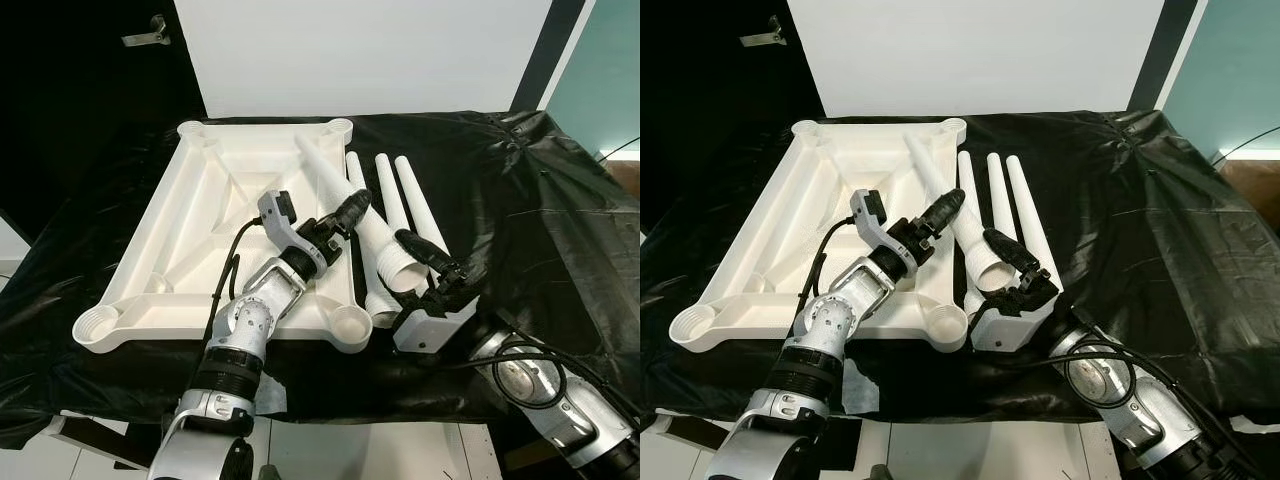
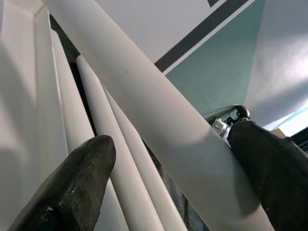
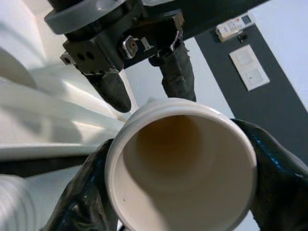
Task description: Building children table
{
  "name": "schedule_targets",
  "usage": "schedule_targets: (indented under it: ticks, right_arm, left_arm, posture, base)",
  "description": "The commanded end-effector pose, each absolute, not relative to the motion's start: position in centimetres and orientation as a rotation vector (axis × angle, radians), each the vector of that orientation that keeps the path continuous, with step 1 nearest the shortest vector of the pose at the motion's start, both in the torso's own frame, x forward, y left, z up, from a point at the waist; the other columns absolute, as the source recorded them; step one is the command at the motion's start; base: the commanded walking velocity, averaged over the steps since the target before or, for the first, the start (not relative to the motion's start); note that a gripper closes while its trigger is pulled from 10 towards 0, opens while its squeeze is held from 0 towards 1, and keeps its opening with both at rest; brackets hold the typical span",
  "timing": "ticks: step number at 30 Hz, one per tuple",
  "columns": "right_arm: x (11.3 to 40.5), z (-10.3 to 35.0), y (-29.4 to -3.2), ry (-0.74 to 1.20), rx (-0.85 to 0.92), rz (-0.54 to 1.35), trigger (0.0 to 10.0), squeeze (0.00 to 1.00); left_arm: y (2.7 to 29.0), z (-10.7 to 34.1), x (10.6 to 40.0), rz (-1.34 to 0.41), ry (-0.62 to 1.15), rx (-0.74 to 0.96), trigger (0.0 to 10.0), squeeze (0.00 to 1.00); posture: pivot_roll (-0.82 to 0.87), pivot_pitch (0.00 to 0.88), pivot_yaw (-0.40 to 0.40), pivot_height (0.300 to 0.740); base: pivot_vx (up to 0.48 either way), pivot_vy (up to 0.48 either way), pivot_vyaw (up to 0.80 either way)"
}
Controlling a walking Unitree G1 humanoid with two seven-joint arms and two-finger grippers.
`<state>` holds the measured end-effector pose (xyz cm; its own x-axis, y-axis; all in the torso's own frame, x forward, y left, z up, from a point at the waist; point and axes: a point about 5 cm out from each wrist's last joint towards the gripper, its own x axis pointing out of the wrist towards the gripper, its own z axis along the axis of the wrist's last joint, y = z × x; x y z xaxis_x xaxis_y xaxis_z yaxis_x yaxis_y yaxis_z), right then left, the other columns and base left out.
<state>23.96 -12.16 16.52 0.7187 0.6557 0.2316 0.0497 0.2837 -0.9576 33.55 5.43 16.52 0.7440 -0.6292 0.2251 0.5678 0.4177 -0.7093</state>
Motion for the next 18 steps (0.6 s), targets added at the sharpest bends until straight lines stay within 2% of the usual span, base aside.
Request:
schedule_targets:
  ticks: [1,10,14,18]
  right_arm:
    - [23.8,18.2,-12.2,-0.783,-1.233,0.397,10.0,0.00]
    - [23.2,16.4,-12.2,-0.725,-1.190,0.521,10.0,0.00]
    - [22.2,13.8,-13.0,-0.641,-1.183,0.640,10.0,0.00]
    - [22.1,13.5,-13.3,-0.635,-1.195,0.660,10.0,0.00]
  left_arm:
    - [4.9,16.2,32.6,-0.983,0.020,-0.851,10.0,0.00]
    - [4.8,16.9,33.3,-0.971,0.015,-0.897,10.0,0.00]
    - [5.0,18.1,34.1,-0.972,0.009,-1.022,10.0,0.00]
    - [5.0,18.4,34.1,-0.986,0.014,-1.065,10.0,0.00]
  posture:
    - [-0.12,0.000,0.046,0.740]
    - [-0.12,0.000,0.052,0.740]
    - [-0.12,0.000,0.052,0.740]
    - [-0.12,0.000,0.049,0.740]
  base:
    - [0.000,0.000,0.00]
    - [0.000,0.000,0.00]
    - [0.000,0.000,0.00]
    - [0.000,0.000,0.00]
